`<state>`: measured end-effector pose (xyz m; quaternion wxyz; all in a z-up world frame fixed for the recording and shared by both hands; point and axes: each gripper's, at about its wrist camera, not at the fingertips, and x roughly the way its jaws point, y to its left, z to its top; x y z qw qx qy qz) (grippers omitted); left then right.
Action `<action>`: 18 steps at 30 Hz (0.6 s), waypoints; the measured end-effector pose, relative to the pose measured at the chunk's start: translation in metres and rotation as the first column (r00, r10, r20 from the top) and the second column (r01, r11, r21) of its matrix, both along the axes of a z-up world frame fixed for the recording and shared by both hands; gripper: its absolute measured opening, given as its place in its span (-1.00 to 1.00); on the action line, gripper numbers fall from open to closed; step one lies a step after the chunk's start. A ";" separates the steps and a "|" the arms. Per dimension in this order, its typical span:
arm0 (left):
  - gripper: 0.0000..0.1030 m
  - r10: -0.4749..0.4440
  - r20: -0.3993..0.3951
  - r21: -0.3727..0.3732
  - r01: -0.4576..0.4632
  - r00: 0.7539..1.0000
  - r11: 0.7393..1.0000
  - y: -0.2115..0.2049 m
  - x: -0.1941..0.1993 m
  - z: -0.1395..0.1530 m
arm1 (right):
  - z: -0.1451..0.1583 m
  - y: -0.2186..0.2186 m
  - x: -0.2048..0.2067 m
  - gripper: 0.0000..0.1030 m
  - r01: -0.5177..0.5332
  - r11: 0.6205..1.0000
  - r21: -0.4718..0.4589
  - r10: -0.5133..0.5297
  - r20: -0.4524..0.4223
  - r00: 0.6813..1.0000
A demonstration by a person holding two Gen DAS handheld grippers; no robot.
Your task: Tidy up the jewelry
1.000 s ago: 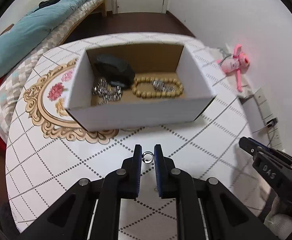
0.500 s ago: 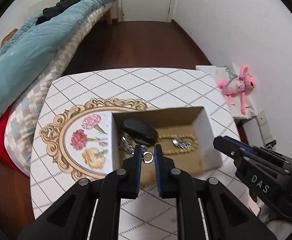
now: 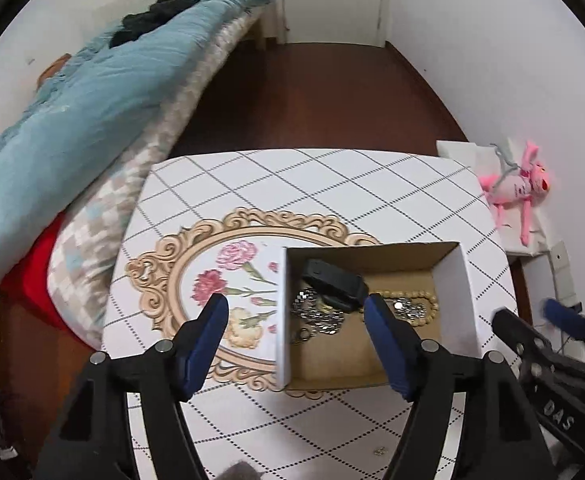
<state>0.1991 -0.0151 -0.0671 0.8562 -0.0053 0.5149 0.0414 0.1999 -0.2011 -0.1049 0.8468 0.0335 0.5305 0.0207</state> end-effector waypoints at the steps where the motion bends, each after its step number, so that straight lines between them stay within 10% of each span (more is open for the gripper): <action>1: 0.73 0.005 0.002 0.007 -0.005 1.000 1.000 0.002 -0.001 0.000 | 0.000 0.001 -0.001 0.92 0.001 0.999 -0.039 -0.001 -0.001 1.000; 3: 1.00 0.009 0.007 0.018 -0.009 1.000 1.000 0.004 -0.004 0.000 | -0.001 0.001 -0.005 0.96 0.004 0.997 -0.078 -0.004 -0.002 1.000; 18: 1.00 0.027 0.109 0.007 -0.028 0.994 1.000 0.009 -0.056 0.055 | 0.061 0.003 -0.061 1.00 0.038 0.992 -0.120 -0.024 0.115 0.993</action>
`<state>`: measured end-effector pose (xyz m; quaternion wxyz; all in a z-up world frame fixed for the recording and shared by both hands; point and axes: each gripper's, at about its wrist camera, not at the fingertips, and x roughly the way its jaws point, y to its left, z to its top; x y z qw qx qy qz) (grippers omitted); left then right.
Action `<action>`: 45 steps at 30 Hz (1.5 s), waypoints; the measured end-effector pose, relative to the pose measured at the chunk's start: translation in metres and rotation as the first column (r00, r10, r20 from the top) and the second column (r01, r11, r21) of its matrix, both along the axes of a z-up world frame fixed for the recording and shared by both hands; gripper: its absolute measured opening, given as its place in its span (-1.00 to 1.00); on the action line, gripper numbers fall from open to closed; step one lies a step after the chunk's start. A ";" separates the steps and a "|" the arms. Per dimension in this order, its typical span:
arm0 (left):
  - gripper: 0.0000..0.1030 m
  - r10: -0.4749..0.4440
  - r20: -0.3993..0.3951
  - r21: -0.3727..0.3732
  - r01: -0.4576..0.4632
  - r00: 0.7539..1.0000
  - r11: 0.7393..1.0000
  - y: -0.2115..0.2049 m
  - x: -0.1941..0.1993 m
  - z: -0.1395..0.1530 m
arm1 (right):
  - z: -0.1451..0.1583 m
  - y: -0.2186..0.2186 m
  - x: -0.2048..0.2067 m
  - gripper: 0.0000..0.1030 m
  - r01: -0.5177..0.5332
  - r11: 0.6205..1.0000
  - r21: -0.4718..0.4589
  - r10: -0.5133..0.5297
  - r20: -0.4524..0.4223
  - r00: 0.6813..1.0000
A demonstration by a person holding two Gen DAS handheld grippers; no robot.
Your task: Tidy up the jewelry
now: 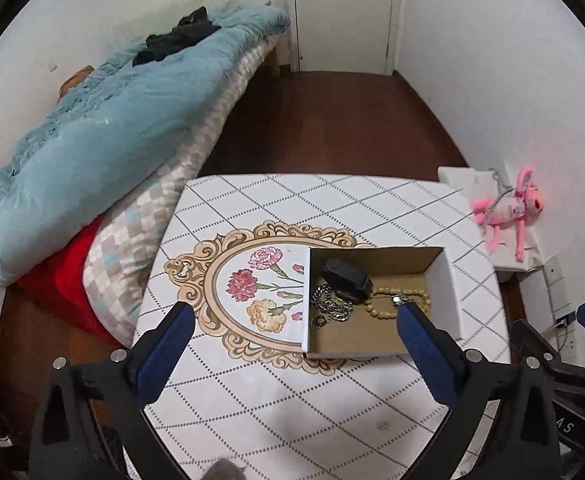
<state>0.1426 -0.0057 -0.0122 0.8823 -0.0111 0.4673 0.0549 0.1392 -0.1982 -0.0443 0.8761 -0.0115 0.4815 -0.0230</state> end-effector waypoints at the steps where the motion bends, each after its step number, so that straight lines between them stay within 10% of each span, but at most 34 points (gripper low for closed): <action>1: 1.00 -0.005 0.017 -0.003 0.005 1.000 1.000 -0.001 -0.008 0.010 | 0.007 0.001 -0.005 1.00 -0.001 1.000 0.003 0.001 0.012 1.000; 21: 1.00 -0.040 0.153 -0.024 0.044 0.987 0.999 -0.013 -0.119 0.110 | 0.138 -0.008 -0.136 1.00 -0.010 1.000 0.029 0.004 0.223 0.975; 45: 1.00 -0.015 0.072 -0.015 0.016 0.997 1.000 -0.015 -0.080 0.086 | 0.122 -0.015 -0.094 1.00 0.027 1.000 0.008 -0.028 0.148 0.989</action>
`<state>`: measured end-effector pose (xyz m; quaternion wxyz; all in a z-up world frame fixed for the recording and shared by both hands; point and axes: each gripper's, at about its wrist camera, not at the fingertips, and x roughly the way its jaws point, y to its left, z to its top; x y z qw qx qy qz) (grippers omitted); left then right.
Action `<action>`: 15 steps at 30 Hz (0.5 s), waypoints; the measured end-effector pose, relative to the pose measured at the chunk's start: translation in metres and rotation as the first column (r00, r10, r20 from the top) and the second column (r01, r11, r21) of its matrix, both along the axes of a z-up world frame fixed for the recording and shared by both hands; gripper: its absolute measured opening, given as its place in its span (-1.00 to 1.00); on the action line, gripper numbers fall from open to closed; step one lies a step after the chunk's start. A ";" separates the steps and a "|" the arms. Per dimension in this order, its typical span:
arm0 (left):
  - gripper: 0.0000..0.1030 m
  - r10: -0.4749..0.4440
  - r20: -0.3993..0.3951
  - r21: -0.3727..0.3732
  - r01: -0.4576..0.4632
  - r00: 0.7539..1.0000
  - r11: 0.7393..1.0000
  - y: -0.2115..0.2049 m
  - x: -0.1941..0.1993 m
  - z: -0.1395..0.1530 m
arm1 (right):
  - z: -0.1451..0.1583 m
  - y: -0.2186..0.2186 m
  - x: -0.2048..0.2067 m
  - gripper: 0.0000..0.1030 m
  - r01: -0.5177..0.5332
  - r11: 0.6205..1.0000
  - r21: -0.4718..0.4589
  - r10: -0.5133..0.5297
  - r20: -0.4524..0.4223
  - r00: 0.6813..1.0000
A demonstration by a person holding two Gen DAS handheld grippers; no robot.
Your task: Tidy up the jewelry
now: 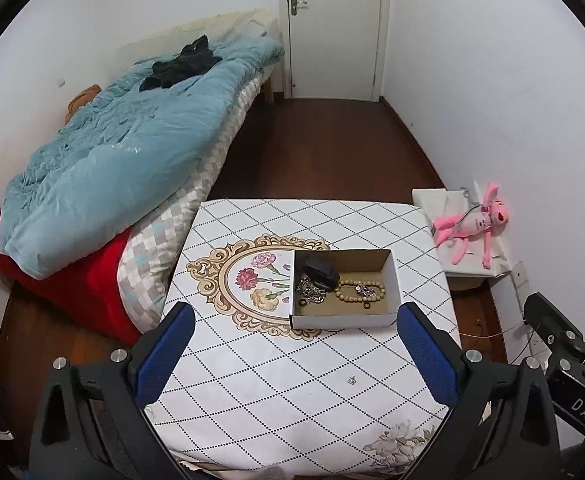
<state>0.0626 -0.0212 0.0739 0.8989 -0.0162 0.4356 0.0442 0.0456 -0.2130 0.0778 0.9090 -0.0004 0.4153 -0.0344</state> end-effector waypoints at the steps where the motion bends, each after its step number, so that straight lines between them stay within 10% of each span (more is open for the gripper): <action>1: 1.00 0.006 -0.005 0.001 -0.006 1.000 1.000 0.001 0.003 -0.002 | -0.004 0.001 0.006 1.00 0.003 1.000 -0.004 -0.003 -0.008 1.000; 15: 1.00 0.015 -0.075 0.019 -0.014 0.997 1.000 0.006 0.027 -0.027 | -0.037 0.001 0.041 1.00 -0.002 1.000 -0.007 0.001 -0.090 0.996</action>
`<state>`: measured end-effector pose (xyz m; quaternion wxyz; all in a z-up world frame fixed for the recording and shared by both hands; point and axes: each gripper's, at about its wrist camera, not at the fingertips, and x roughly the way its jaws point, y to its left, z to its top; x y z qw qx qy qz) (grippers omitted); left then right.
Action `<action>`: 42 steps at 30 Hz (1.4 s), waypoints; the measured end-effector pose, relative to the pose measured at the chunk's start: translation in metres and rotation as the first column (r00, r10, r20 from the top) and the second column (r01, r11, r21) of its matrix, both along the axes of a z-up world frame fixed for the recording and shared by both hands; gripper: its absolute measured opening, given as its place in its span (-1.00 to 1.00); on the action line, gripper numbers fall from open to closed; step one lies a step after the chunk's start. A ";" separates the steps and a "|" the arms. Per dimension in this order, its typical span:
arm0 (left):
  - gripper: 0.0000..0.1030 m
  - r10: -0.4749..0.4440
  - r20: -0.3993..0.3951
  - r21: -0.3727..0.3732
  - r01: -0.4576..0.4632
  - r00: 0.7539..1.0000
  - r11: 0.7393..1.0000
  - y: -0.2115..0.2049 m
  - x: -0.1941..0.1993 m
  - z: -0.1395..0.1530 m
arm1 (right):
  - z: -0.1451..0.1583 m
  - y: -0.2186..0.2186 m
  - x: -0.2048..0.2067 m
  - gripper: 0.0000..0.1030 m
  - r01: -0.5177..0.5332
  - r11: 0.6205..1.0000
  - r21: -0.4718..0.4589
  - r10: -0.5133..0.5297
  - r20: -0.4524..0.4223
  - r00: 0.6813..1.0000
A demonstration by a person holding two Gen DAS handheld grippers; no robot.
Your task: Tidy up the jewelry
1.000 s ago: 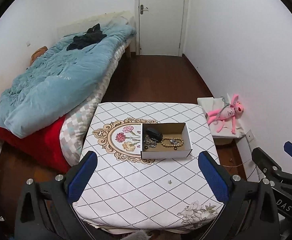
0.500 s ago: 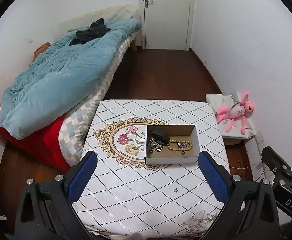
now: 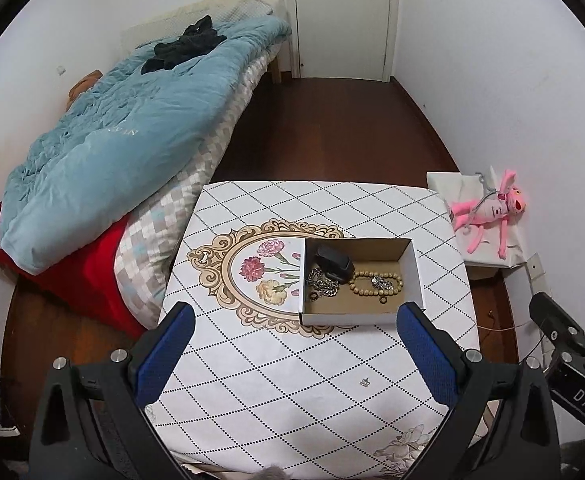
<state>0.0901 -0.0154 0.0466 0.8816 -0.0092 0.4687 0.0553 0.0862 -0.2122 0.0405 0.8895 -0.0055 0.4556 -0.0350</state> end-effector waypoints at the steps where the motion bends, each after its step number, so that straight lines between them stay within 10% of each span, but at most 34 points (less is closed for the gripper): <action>1: 1.00 -0.001 -0.001 -0.002 0.001 1.000 1.000 0.000 0.000 0.000 | -0.002 0.000 0.001 1.00 -0.001 1.000 0.001 0.001 -0.005 1.000; 42: 1.00 -0.029 -0.004 -0.004 0.029 1.000 1.000 0.000 0.002 -0.007 | -0.006 0.004 0.006 1.00 -0.023 1.000 -0.003 0.023 -0.017 1.000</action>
